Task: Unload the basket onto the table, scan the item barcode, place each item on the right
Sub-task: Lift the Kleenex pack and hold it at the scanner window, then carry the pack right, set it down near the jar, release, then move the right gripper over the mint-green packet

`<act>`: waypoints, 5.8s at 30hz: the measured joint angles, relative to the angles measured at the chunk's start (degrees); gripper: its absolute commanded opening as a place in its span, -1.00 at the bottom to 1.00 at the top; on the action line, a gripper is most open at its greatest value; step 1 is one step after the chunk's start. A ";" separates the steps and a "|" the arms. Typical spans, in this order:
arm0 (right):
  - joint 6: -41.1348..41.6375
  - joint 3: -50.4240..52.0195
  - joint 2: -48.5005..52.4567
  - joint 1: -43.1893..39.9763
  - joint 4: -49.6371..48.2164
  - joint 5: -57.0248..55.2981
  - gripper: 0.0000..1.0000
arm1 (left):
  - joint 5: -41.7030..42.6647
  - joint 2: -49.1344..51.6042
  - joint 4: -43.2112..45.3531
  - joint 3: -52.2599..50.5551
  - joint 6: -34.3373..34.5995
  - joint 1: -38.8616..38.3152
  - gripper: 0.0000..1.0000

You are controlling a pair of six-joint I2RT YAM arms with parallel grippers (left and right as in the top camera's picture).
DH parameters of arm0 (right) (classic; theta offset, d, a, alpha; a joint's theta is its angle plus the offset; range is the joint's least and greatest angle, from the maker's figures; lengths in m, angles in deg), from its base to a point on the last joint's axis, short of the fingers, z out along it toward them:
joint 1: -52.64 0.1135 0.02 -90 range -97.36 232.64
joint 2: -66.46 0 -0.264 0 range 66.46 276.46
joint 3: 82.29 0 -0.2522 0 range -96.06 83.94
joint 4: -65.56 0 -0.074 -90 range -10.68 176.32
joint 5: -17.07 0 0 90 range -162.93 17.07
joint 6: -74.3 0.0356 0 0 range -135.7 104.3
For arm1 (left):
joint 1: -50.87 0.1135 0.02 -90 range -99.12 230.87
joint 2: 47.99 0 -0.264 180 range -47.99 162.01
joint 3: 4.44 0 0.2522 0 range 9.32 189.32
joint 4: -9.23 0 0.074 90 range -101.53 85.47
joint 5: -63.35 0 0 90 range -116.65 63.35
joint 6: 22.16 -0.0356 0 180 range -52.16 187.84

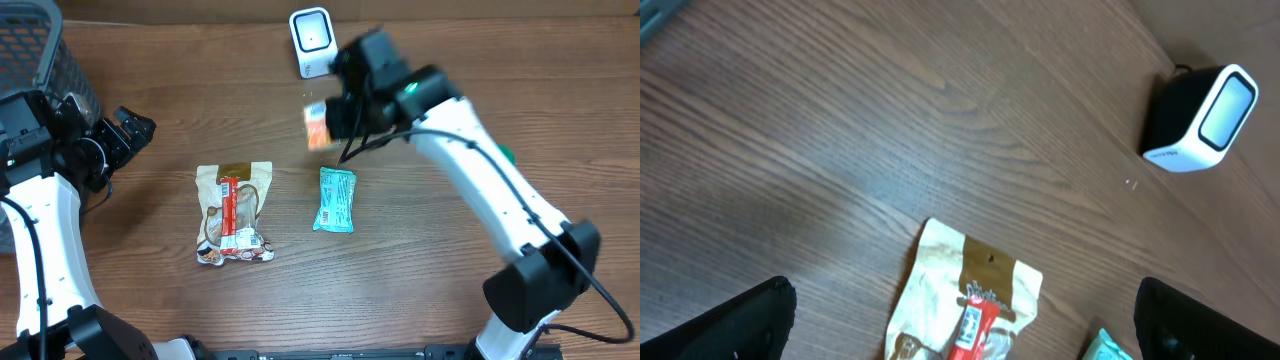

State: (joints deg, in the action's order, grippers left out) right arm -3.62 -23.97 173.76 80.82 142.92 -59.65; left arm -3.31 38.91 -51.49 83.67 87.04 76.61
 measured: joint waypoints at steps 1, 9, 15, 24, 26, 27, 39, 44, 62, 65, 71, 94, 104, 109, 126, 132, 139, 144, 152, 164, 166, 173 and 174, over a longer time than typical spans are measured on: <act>-0.87 -3.13 0.00 -0.57 1.64 -0.24 -0.93 | 0.02 0.00 0.09 0.00 0.00 0.00 0.99; -9.62 -14.62 -0.42 -2.49 0.31 -7.82 -0.93 | 0.04 0.00 0.04 0.00 0.00 0.00 0.99; -16.59 -14.64 2.54 -2.21 -10.51 -17.42 -0.93 | 0.02 0.00 0.09 0.00 0.00 0.00 0.99; -30.56 -14.69 13.18 -2.21 -26.99 -23.04 -0.93 | 0.02 0.00 0.04 0.00 0.00 0.00 0.99; -32.57 -14.69 15.43 -2.21 -30.95 -23.47 -0.93 | 0.02 0.00 0.07 0.00 -0.02 0.00 0.99; -34.07 -14.69 16.79 -2.21 -33.44 -23.82 -0.93 | 0.02 0.00 0.09 0.00 0.00 0.00 0.99; -56.81 -14.69 29.57 -1.84 -57.02 -30.75 -0.92 | 0.04 0.00 0.02 0.00 0.00 0.00 0.99; -64.70 -14.69 33.42 -1.73 -61.92 -31.69 -0.93 | 0.02 0.00 0.04 0.00 0.00 0.00 0.99; -72.78 -14.69 39.78 -1.73 -65.29 -35.41 -0.93 | 0.02 0.00 0.04 0.00 0.00 0.00 0.99; -69.37 -14.69 39.56 -1.73 -65.18 -35.78 -0.93 | 0.02 0.00 0.04 0.00 0.00 0.00 0.99; -61.57 -14.58 32.79 -1.75 -58.01 -35.65 -0.93 | 0.02 0.00 0.00 0.00 0.00 0.00 1.00; -13.51 -7.93 -4.13 -10.36 11.78 -26.99 -0.93 | 0.02 -0.04 0.04 0.00 0.00 0.00 0.99; -9.55 18.53 -3.45 -16.76 -1.66 -25.07 -0.93 | 0.04 -0.04 0.04 0.00 0.00 0.00 0.99; -9.11 26.67 -3.39 -18.16 -10.60 -25.05 -0.92 | 0.02 -0.04 0.04 0.00 0.00 0.00 0.99; -7.41 30.64 -3.37 -18.38 -13.79 -18.80 0.04 | 0.02 -0.04 0.04 0.00 0.00 0.00 0.99; -5.35 30.64 -3.37 -17.20 -10.60 -2.73 0.04 | 0.02 -0.04 0.04 0.00 0.00 0.00 0.99; -1.60 30.69 -3.37 -10.86 -6.49 5.92 -0.03 | 0.02 -0.04 0.04 0.00 0.00 0.00 0.99; 4.94 30.69 -3.37 -5.90 -6.10 6.29 0.04 | 0.02 -0.04 0.04 0.00 0.00 0.00 0.99; 17.44 35.39 -3.37 2.16 -12.07 0.35 0.24 | 0.02 -0.04 0.04 0.00 0.00 0.00 0.99; 26.12 44.46 -3.32 11.98 -28.57 0.57 0.36 | 0.02 -0.04 0.04 0.00 0.00 0.00 0.99; 26.53 44.50 -3.32 14.14 -32.24 2.21 0.35 | 0.02 -0.04 0.07 0.00 0.00 0.00 0.99; 26.99 44.00 -3.52 16.11 -30.80 7.39 0.39 | 0.02 -0.04 0.04 0.00 0.00 0.00 0.99; 27.02 43.82 -3.74 15.98 -29.90 7.63 0.45 | 0.02 -0.04 0.04 0.00 0.00 0.00 0.99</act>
State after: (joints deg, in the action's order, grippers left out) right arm 23.39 19.85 170.03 96.80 113.02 -52.02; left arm -3.29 38.86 -51.44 83.67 87.04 76.61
